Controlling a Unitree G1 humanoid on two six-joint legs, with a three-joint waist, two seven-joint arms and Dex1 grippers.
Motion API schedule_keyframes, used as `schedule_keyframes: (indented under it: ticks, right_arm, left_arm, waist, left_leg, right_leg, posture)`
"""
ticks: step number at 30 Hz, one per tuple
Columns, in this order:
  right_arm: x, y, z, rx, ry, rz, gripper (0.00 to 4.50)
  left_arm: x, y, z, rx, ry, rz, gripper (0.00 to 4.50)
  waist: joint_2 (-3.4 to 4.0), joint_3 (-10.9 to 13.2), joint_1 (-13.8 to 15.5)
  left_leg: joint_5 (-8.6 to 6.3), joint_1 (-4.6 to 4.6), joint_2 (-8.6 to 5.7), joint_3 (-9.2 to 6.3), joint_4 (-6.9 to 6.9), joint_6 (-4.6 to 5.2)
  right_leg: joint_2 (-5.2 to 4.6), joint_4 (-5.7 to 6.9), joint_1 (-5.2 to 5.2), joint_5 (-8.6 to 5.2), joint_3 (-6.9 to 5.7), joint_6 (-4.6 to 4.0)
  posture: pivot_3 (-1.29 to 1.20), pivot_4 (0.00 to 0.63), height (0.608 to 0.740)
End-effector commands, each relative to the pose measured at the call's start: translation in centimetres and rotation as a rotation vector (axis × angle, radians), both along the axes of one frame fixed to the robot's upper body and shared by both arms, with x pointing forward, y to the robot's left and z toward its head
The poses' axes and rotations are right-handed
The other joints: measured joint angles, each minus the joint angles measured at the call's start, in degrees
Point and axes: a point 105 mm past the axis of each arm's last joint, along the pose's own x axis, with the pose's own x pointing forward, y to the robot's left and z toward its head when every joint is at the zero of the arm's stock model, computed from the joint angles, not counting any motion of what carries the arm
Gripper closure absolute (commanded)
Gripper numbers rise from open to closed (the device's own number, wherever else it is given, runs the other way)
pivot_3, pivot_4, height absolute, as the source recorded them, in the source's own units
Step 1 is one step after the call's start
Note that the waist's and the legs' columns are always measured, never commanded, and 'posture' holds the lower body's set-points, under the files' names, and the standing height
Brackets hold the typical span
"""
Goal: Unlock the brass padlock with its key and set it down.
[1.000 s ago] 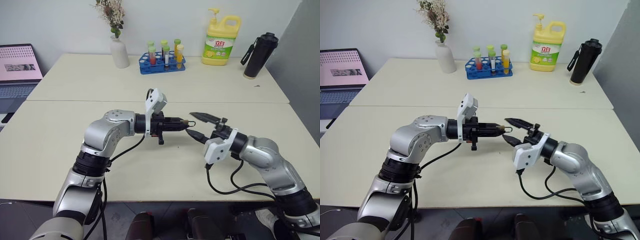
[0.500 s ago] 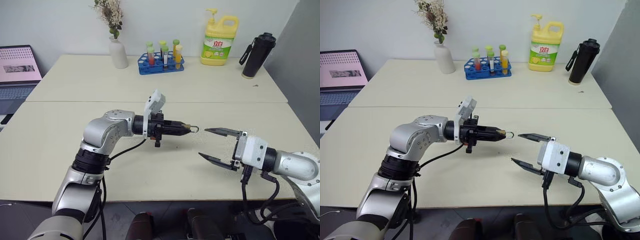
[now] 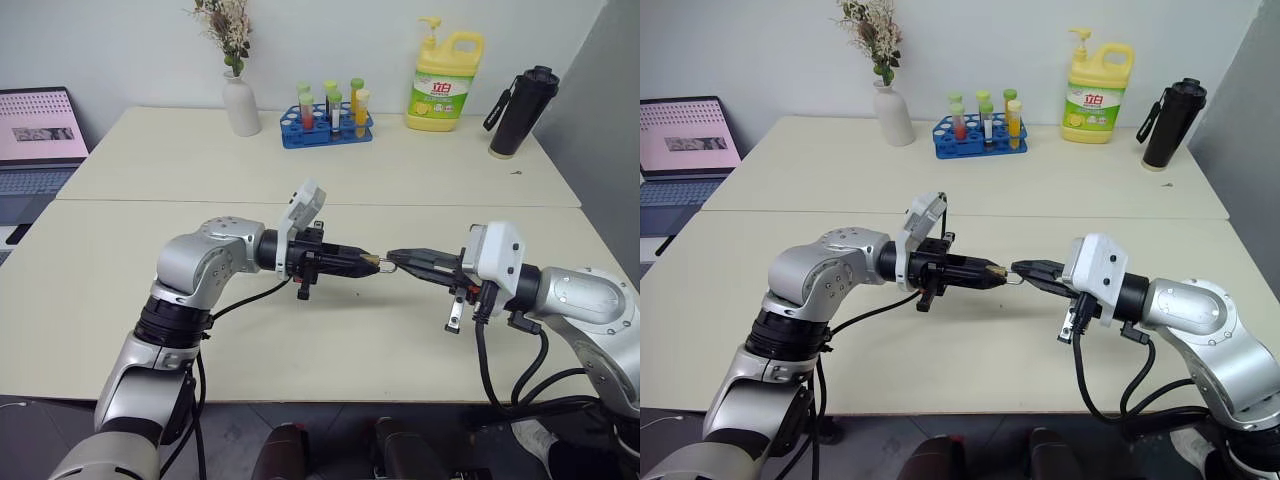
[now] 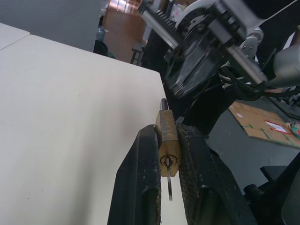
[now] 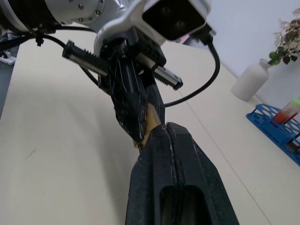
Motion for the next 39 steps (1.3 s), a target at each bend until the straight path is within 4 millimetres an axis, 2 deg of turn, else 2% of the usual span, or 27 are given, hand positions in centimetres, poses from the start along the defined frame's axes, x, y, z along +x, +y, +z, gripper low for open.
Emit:
schedule_keyframes:
  ticks: [1,13,23,39]
  right_arm:
    - [-0.3,0.3,0.3,-0.014,-0.048,0.030,4.50]
    - [0.3,0.1,-0.2,-0.081,-0.065,0.064,4.50]
    - [-0.3,0.5,-0.9,-0.117,0.007,0.148,4.50]
    - [-0.9,0.3,-1.7,-0.125,0.058,0.162,4.50]
  left_arm:
    - [-0.7,0.0,1.5,-0.042,-0.041,-0.028,4.28]
    - [-2.3,0.3,1.6,-0.032,-0.054,-0.098,4.28]
    - [-2.2,0.3,1.7,-0.045,-0.033,-0.097,4.28]
    - [-2.1,0.3,1.6,-0.044,-0.015,-0.084,4.28]
  waist:
    - [0.00,0.0,0.0]
    - [0.00,0.0,0.0]
    - [0.00,0.0,0.0]
    - [0.00,0.0,0.0]
  left_leg:
    - [0.00,0.00,0.00,0.00,0.00,0.00]
    - [0.00,0.01,0.01,0.01,0.00,0.00]
    - [0.00,0.01,0.01,0.01,0.00,0.00]
    - [0.00,0.01,0.01,0.00,0.00,0.00]
  right_leg:
    - [0.00,0.00,0.00,0.00,0.00,0.00]
    - [0.00,0.00,0.00,0.00,0.01,0.00]
    - [0.00,0.00,0.00,0.00,0.00,0.00]
    - [0.00,0.00,0.00,0.00,-0.01,0.00]
  posture:
    - [0.00,0.150,0.740]
    - [0.00,0.150,0.740]
    - [0.00,0.150,0.740]
    - [0.00,0.150,0.740]
